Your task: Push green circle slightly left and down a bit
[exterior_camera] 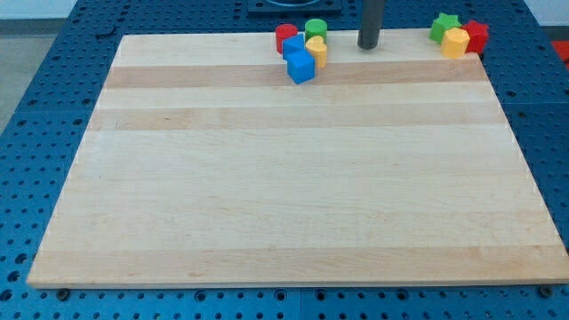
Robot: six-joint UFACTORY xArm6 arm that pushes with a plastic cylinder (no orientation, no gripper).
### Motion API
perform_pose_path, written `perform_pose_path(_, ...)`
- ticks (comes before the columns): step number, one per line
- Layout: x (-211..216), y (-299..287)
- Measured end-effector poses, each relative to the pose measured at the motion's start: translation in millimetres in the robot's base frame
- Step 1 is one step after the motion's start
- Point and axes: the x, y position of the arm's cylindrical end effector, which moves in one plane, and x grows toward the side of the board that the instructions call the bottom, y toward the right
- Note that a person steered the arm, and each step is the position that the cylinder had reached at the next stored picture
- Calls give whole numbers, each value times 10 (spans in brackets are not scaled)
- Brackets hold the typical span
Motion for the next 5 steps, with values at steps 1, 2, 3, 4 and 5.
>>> perform_pose_path(1, -69, -12)
perform_pose_path(2, -346, -11)
perform_pose_path(3, -350, -52)
perform_pose_path(4, -328, -323)
perform_pose_path(5, -324, -793)
